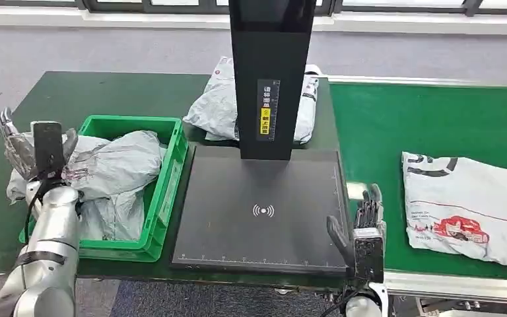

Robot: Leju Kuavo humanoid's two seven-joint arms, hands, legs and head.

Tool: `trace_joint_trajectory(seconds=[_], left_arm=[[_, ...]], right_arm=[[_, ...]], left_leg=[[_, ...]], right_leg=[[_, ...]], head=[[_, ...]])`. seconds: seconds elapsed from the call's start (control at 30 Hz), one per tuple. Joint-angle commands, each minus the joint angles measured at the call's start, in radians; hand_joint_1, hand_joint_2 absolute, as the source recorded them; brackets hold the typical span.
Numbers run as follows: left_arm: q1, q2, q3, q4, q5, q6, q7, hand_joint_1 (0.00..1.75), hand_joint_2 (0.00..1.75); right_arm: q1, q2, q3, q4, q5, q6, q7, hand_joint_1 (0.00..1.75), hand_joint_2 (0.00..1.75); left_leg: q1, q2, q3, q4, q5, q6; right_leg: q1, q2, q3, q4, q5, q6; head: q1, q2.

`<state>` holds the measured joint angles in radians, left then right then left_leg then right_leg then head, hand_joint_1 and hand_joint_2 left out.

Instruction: Moved the parcel from conveyor to table for the left to box.

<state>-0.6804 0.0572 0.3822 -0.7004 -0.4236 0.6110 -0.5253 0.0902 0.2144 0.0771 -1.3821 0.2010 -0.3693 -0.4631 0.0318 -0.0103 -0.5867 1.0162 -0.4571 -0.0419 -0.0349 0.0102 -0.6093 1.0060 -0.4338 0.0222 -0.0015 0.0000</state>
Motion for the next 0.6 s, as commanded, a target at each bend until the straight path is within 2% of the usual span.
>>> trace_joint_trajectory(seconds=[0.03, 0.1, 0.23, 0.37, 0.47, 0.6], left_arm=[[0.073, -0.077, -0.112, -0.185, 0.2, -0.207, -0.021, 0.0, 1.75], [0.095, -0.087, -0.168, -0.222, 0.22, -0.232, -0.012, 0.0, 1.75], [0.145, -0.133, -0.299, -0.28, 0.277, -0.38, -0.016, 0.0, 1.75], [0.189, -0.19, -0.485, -0.315, 0.178, -0.349, -0.04, 0.0, 1.75], [0.226, -0.249, -0.56, -0.332, 0.171, -0.33, -0.043, 0.0, 1.75], [0.224, -0.275, -0.637, -0.253, 0.193, -0.354, -0.016, 0.0, 1.75]], right_arm=[[-0.061, -0.049, 0.04, 0.089, -0.01, -0.002, 0.001, 0.0, 1.75], [-0.068, -0.052, 0.043, 0.097, -0.007, -0.002, -0.003, 0.0, 1.75], [-0.103, -0.056, 0.062, 0.123, 0.034, -0.012, -0.014, 0.0, 1.75], [-0.166, -0.051, 0.09, 0.157, 0.099, -0.008, 0.019, 0.0, 1.75], [-0.208, -0.041, 0.099, 0.198, 0.136, -0.002, 0.033, 0.0, 1.75], [-0.234, -0.034, 0.102, 0.246, 0.168, -0.008, 0.041, 0.0, 1.75]], left_leg=[[0.0, -0.001, 0.002, -0.002, 0.0, 0.003], [0.0, -0.001, 0.001, -0.001, 0.0, 0.003], [-0.001, -0.001, 0.002, -0.002, 0.0, 0.004], [-0.001, -0.002, 0.002, -0.003, 0.001, 0.004], [-0.002, -0.003, 0.001, -0.001, 0.001, 0.003], [-0.002, -0.002, 0.001, -0.001, 0.0, 0.004]], right_leg=[[0.001, -0.003, 0.003, -0.003, 0.0, -0.002], [0.001, -0.002, 0.002, -0.002, 0.0, -0.002], [0.0, -0.004, 0.003, -0.002, 0.0, -0.002], [0.0, -0.004, 0.004, -0.003, 0.0, -0.003], [-0.001, -0.004, 0.002, -0.002, 0.0, -0.002], [-0.001, -0.003, 0.004, -0.003, 0.0, -0.002]], head=[[0.0, 0.0], [0.0, 0.0], [0.0, 0.0], [0.0, 0.0], [0.0, 0.0], [0.0, 0.0]])
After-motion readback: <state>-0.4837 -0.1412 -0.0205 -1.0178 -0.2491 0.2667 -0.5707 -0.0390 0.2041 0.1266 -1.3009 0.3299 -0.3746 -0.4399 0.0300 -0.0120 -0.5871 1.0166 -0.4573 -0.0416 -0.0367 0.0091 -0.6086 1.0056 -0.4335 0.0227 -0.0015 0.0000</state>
